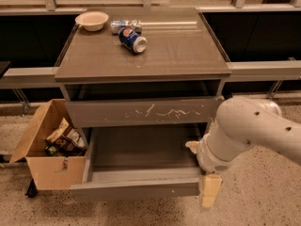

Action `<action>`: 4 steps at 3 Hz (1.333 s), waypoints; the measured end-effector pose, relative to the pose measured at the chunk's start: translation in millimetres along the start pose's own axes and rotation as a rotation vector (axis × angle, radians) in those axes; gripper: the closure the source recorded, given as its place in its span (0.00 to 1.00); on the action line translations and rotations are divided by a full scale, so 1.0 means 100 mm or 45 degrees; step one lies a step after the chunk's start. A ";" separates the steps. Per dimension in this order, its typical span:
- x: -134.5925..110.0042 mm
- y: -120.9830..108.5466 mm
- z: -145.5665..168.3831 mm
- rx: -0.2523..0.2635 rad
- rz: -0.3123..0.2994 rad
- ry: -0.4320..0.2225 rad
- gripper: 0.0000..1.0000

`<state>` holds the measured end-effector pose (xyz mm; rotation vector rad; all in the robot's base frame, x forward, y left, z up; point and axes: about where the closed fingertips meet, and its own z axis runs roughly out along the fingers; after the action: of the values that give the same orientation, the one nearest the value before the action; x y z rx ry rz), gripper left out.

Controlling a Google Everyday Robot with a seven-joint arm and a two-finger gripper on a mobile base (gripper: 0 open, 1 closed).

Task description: Close middle drawer

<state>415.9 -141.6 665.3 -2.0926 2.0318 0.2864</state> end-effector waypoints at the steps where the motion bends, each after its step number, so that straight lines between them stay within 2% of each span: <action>1: 0.14 0.09 0.55 -0.038 -0.003 -0.040 0.00; 2: 0.27 0.16 1.04 -0.093 0.002 -0.083 0.16; 4: 0.50 0.19 1.92 -0.230 0.048 -0.083 0.64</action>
Offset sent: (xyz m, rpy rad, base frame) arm -0.0217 0.0048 -0.1779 0.1123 0.1374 0.0294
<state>399.6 -136.1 466.7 -2.1174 2.0785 0.5562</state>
